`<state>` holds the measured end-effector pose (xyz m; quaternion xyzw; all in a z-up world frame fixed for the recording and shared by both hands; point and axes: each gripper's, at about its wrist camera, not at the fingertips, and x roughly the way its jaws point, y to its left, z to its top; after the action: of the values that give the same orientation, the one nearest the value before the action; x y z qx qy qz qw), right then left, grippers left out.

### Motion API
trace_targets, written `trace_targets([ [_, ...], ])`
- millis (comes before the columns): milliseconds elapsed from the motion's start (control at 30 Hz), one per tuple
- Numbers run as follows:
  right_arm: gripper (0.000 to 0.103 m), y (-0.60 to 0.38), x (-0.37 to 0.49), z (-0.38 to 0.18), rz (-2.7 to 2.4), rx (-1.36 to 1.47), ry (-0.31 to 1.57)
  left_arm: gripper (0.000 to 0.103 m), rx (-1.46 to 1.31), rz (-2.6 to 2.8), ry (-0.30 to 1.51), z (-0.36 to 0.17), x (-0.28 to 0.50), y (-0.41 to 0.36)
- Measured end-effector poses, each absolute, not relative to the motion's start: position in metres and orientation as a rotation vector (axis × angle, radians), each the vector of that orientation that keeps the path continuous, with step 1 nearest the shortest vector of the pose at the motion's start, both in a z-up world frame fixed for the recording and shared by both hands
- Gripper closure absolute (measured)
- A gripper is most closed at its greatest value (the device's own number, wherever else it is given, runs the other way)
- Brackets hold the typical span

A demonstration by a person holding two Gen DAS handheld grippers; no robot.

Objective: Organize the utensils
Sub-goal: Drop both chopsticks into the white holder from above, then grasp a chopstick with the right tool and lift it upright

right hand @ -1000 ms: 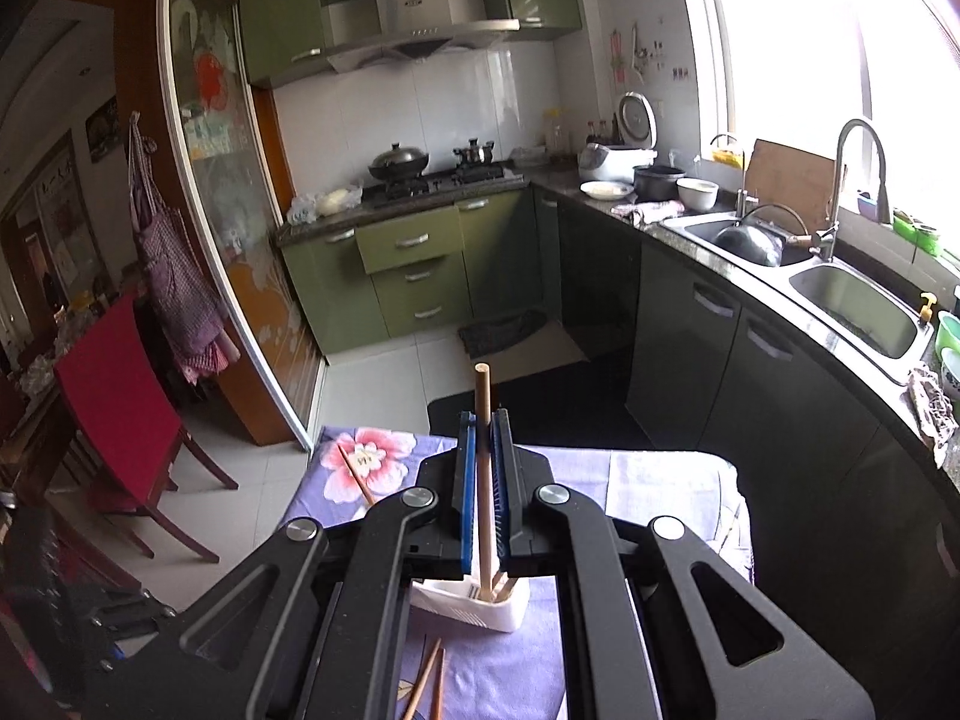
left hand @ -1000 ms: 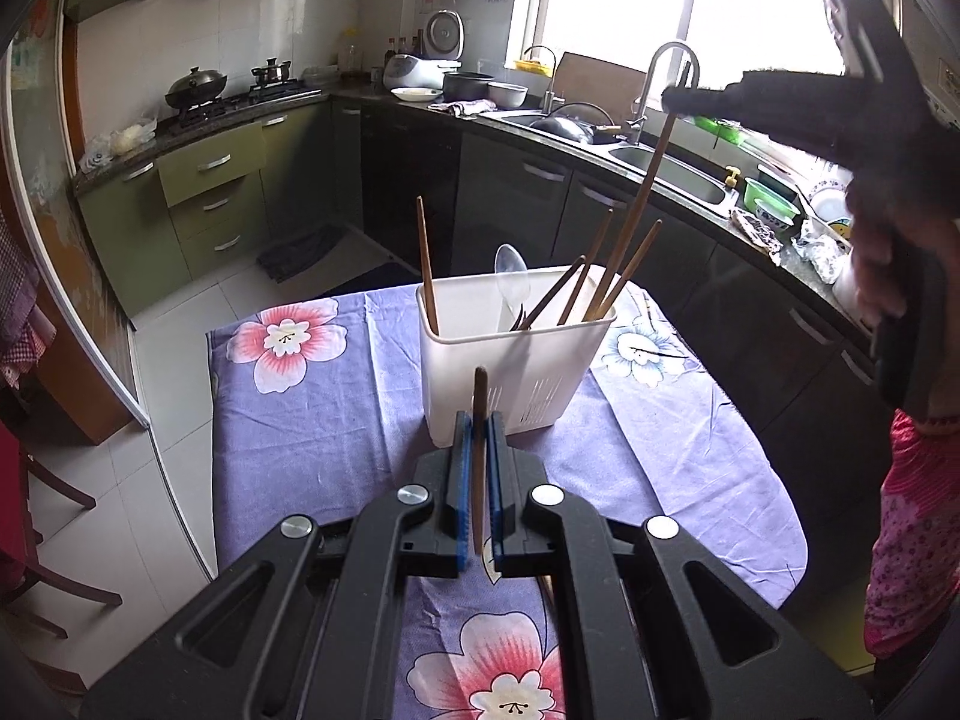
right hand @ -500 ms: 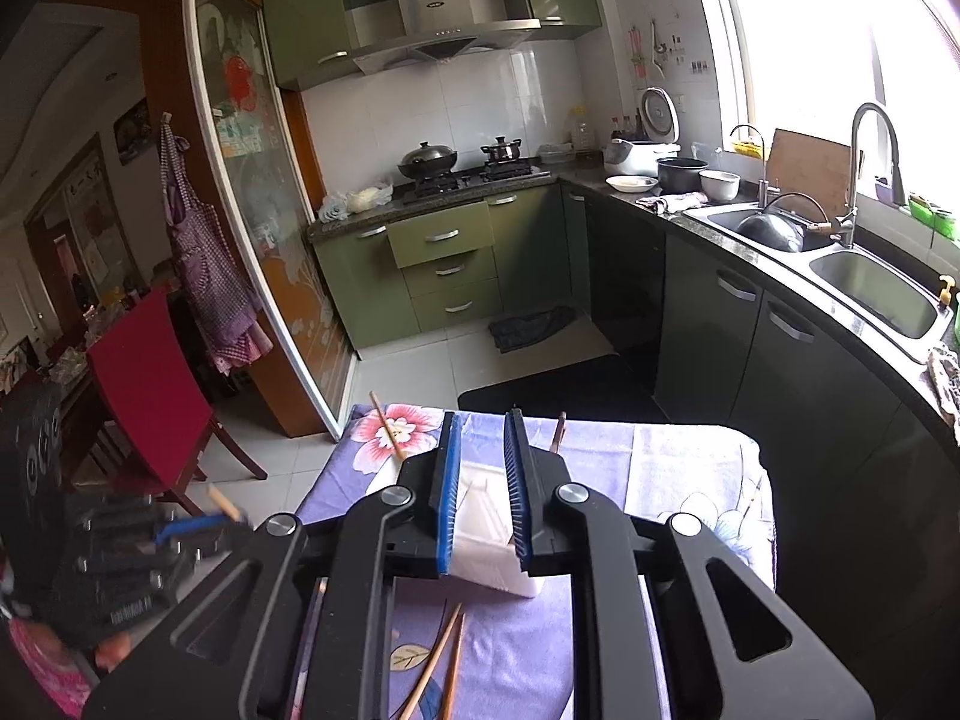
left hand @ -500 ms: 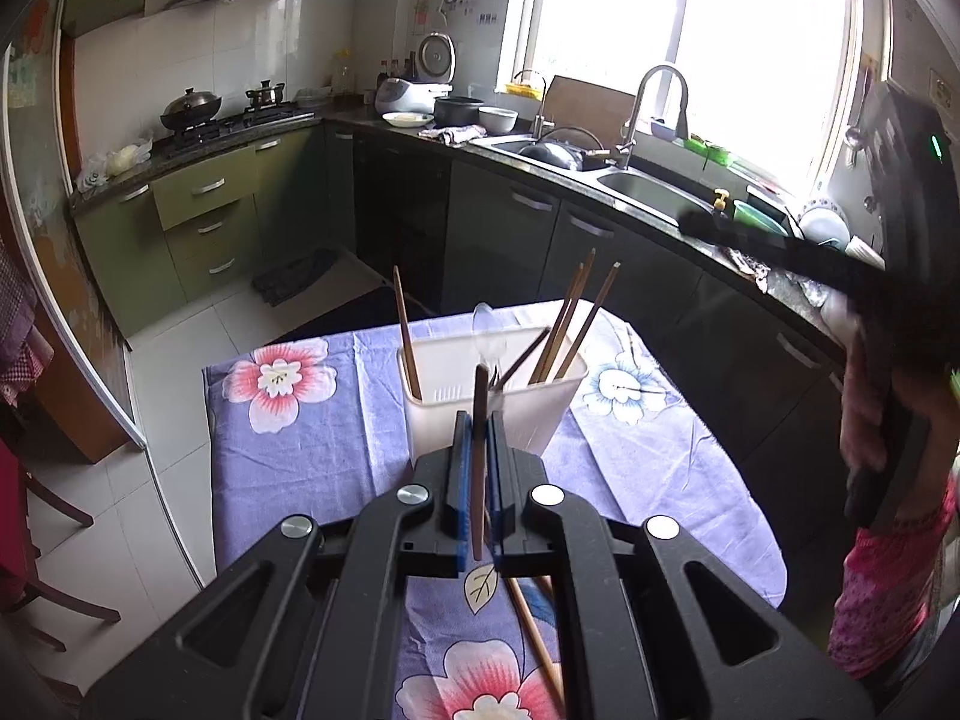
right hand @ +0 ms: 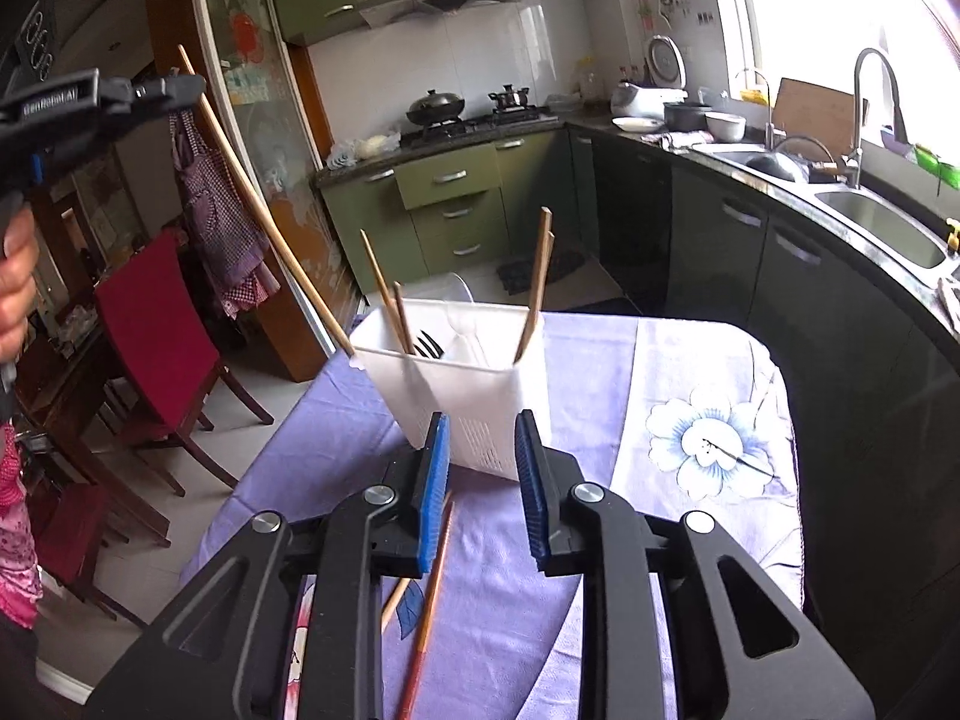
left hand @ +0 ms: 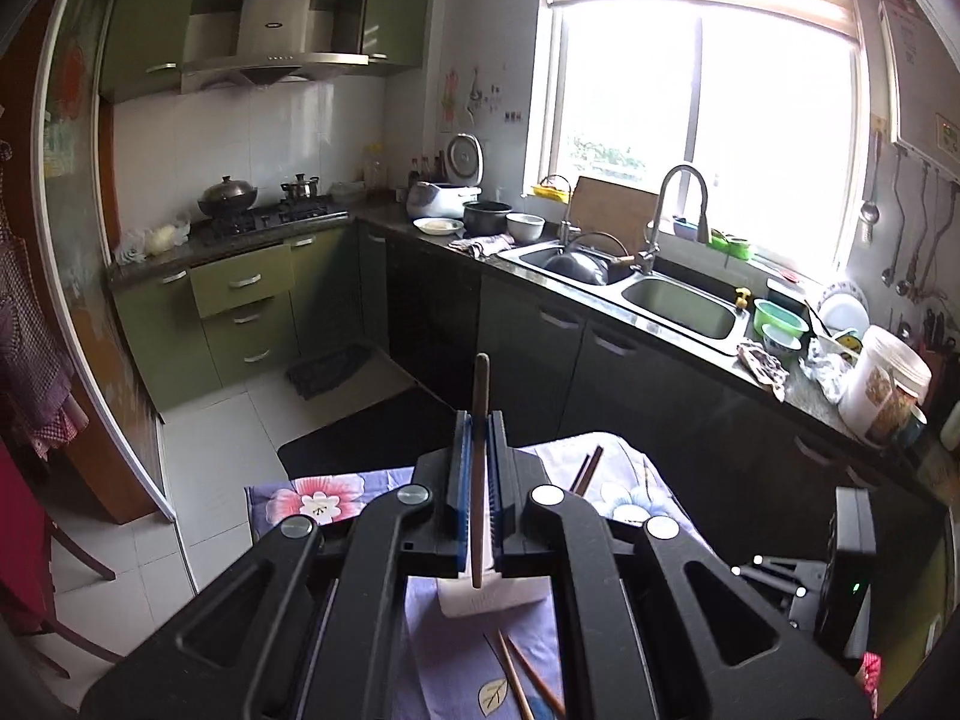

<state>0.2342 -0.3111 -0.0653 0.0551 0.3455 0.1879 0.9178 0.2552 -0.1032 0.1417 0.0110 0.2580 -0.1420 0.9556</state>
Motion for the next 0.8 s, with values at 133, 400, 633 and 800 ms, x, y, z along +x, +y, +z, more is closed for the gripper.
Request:
trace_targets([
  [133, 0.080, -0.304, 0.250, -0.090, 0.397, 0.104, 0.795, 0.098, 0.011, -0.271, 0.519, 0.139, 0.268, -0.109],
  [400, 0.077, -0.269, 0.277, -0.155, 0.420, 0.041, 0.958, 0.098, 0.046, -0.239, 0.557, 0.113, 0.293, -0.123],
  [633, 0.077, -0.248, 0.289, -0.201, 0.421, 0.006, 1.048, 0.098, 0.069, -0.226, 0.607, 0.082, 0.305, -0.127],
  [800, 0.077, -0.234, 0.297, -0.224, 0.460, -0.003, 1.122, 0.076, 0.083, -0.218, 0.626, 0.069, 0.305, -0.125],
])
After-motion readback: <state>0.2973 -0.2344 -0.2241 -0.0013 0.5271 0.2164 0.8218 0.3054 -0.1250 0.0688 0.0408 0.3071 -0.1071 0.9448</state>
